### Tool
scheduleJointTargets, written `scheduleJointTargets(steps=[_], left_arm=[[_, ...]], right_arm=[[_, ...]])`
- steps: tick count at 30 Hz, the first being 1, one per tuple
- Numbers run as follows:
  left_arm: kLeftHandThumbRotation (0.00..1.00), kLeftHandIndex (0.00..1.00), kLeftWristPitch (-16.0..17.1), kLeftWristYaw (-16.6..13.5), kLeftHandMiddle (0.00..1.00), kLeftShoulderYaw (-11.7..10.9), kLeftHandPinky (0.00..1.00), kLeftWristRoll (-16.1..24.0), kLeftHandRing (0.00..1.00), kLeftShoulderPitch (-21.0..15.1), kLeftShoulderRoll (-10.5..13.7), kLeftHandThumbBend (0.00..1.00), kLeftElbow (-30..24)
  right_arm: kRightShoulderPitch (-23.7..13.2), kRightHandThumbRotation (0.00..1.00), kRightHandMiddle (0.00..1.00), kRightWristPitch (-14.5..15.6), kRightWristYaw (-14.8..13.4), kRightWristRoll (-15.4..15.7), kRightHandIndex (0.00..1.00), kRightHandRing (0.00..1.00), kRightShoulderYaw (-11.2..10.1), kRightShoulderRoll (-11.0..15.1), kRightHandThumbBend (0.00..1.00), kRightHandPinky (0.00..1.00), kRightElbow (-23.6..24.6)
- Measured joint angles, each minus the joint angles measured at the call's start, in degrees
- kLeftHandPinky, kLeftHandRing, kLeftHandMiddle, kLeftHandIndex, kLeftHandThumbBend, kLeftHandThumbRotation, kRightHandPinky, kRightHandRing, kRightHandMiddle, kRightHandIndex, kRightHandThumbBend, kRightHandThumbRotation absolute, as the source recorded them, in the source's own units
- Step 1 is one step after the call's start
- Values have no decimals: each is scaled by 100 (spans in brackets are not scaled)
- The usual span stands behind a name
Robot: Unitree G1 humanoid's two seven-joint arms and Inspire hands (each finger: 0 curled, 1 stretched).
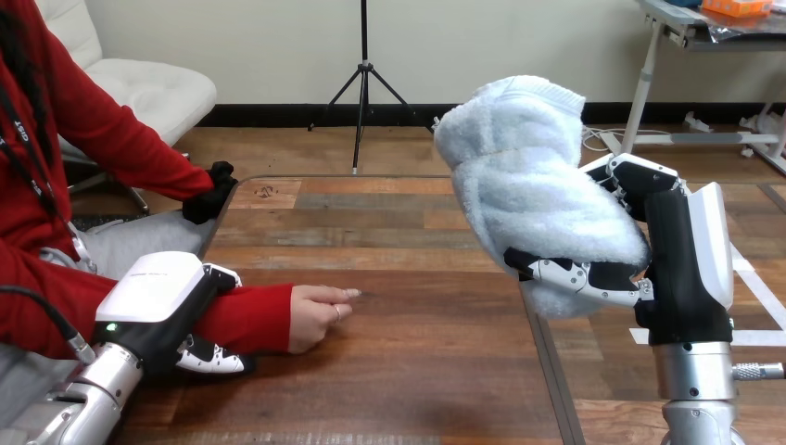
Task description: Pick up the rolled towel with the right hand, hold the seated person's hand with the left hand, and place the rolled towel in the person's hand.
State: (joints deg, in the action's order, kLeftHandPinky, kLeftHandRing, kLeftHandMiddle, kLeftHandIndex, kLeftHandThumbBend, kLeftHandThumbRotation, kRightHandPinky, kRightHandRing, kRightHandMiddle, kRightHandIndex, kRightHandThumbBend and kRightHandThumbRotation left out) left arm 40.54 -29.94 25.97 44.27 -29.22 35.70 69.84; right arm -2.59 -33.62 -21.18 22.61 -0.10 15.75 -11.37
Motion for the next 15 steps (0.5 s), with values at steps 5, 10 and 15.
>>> scheduleJointTargets(steps=[5,10,15], left_arm=[[15,44,19,-7,40,0,35,-1,35,0,0,76,0],[15,44,41,-18,40,0,34,-1,35,0,0,75,-1],[14,44,108,-84,40,0,33,0,34,6,2,74,-1]], right_arm=[[0,0,12,0,2,-1,11,8,-3,-20,60,4,-28],[0,0,12,0,17,-1,12,8,-1,-41,60,4,-57],[-4,0,12,-20,22,-1,11,8,-1,-44,60,5,-152]])
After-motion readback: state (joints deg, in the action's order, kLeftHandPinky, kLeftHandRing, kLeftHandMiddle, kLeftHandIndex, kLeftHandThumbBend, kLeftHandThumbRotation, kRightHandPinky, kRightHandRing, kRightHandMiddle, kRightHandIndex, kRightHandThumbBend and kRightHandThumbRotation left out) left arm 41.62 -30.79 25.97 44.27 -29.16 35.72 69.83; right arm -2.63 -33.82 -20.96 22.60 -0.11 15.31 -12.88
